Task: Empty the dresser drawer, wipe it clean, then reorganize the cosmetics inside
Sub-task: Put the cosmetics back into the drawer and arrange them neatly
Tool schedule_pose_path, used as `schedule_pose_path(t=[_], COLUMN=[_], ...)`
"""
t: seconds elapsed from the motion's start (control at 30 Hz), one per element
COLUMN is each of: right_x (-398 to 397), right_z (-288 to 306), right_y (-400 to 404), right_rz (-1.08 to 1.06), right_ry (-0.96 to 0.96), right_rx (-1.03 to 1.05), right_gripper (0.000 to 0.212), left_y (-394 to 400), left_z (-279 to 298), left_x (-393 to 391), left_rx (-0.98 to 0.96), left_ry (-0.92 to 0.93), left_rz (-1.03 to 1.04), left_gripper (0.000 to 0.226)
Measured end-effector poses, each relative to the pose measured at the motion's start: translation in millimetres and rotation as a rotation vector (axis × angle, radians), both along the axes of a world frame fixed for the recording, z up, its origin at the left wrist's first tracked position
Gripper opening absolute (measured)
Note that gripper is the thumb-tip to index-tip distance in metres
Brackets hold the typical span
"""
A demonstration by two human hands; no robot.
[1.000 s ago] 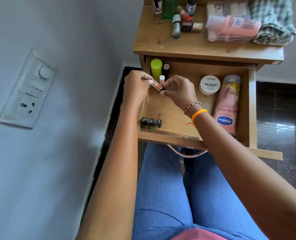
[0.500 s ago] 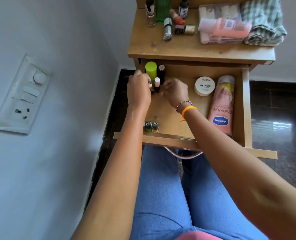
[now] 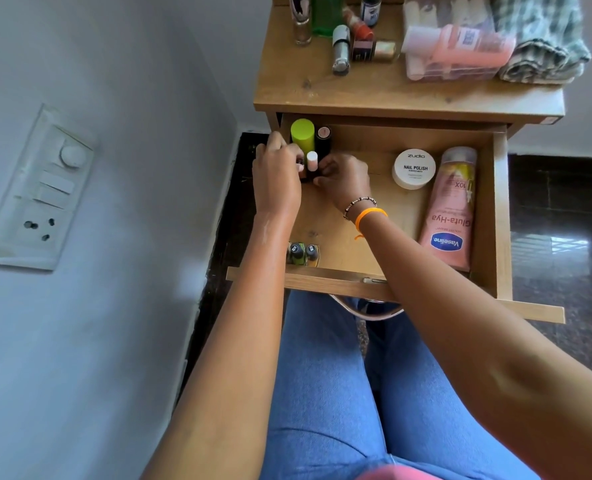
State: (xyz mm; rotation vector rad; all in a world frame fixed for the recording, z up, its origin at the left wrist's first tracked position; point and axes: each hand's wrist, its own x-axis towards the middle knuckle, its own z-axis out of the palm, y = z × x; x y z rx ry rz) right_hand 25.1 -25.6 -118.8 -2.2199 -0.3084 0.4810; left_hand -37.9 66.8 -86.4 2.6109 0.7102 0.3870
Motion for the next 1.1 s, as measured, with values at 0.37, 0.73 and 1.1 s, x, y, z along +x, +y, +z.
schedule_pose_path(t=[0.37, 0.73, 1.1], right_x=[-0.9, 1.6, 12.6], right_z=[-1.3, 4.3, 11.5], right_y=[3.0, -5.4, 2.8], right_rz=[-0.003, -0.077, -0.132], right_ry=[0.008, 0.011, -0.008], right_rx=[-0.006, 0.018, -0.003], right_gripper=[0.021, 0.02, 0.03], left_y=[1.0, 2.4, 0.3], left_z=[1.3, 0.4, 0.6], left_x=[-1.3, -1.5, -0.8], left_rx=[0.01, -0.033, -0.031], left_ry=[0.007, -0.012, -0.007], left_rz=[0.006, -0.015, 0.002], left_gripper=[0.021, 0.025, 0.032])
